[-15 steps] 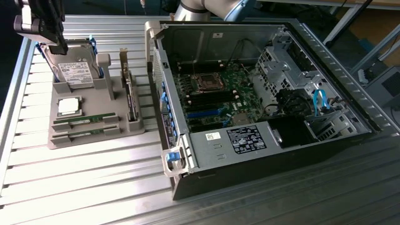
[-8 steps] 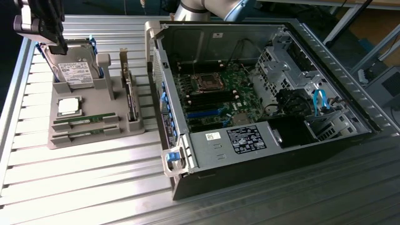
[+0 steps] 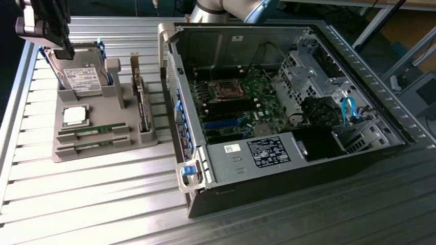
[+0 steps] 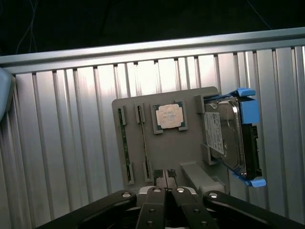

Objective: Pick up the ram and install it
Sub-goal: 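Pick up the ram and move it above insertion slot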

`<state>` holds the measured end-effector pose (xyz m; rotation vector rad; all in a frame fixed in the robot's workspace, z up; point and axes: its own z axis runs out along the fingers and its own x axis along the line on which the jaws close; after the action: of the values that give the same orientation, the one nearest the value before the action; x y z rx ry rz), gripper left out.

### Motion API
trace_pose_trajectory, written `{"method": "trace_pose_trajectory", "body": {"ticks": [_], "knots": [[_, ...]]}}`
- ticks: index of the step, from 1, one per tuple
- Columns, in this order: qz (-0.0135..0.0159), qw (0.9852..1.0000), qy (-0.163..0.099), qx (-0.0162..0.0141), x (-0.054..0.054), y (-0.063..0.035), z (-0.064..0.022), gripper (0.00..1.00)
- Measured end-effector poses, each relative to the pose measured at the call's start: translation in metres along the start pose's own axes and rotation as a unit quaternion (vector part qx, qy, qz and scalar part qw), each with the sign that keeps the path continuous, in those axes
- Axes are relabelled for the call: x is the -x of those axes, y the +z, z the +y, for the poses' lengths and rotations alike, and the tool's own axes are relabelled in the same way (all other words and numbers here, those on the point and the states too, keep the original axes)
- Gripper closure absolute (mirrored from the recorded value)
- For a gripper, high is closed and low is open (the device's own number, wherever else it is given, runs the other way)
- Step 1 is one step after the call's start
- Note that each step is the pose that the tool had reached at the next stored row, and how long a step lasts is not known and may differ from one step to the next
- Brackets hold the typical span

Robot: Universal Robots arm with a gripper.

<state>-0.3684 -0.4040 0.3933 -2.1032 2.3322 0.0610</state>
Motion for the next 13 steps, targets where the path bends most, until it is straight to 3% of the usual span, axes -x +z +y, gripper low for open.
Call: {"method": "trace_pose_trajectory", "body": {"ticks": [13], "knots": [[-0.0002,1.0000,-0.001,-0.0018,-0.0002,0.0058,-0.0001,0.90]]}}
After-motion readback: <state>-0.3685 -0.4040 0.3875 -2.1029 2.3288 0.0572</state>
